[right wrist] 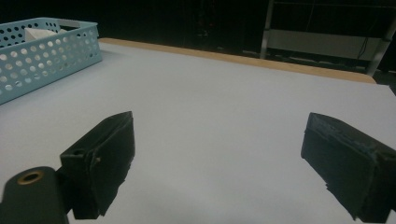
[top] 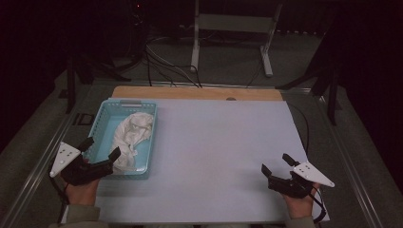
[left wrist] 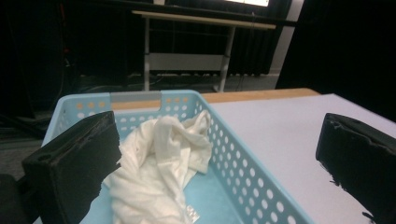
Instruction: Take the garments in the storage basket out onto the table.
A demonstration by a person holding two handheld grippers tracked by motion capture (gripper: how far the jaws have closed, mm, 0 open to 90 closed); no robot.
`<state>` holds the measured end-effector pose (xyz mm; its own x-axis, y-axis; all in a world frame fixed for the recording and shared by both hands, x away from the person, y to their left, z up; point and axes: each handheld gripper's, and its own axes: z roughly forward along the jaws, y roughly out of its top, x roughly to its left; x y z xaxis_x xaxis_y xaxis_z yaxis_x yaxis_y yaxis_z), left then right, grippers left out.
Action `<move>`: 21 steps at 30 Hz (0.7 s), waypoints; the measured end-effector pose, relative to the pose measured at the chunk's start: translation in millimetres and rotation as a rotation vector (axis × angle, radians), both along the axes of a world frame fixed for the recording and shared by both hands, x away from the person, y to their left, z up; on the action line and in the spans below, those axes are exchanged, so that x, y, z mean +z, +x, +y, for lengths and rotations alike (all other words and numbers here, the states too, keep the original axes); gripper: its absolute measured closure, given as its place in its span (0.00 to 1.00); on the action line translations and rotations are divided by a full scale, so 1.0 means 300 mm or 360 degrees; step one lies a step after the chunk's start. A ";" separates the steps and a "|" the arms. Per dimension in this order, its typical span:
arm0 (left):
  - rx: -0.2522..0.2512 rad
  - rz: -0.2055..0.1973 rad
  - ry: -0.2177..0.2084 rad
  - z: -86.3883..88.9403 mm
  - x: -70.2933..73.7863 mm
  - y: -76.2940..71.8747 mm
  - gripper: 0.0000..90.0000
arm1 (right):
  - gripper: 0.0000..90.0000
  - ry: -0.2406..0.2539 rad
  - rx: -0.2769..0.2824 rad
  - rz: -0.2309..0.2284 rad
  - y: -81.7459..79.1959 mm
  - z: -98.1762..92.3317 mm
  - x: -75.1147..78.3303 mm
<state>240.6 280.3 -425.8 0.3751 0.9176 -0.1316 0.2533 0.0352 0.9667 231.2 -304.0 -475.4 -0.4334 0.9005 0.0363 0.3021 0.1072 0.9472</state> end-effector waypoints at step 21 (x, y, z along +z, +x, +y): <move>0.0020 -0.0018 0.0023 0.017 0.052 0.118 0.00 | 0.11 -0.0009 -0.0013 0.0011 0.002 0.001 -0.004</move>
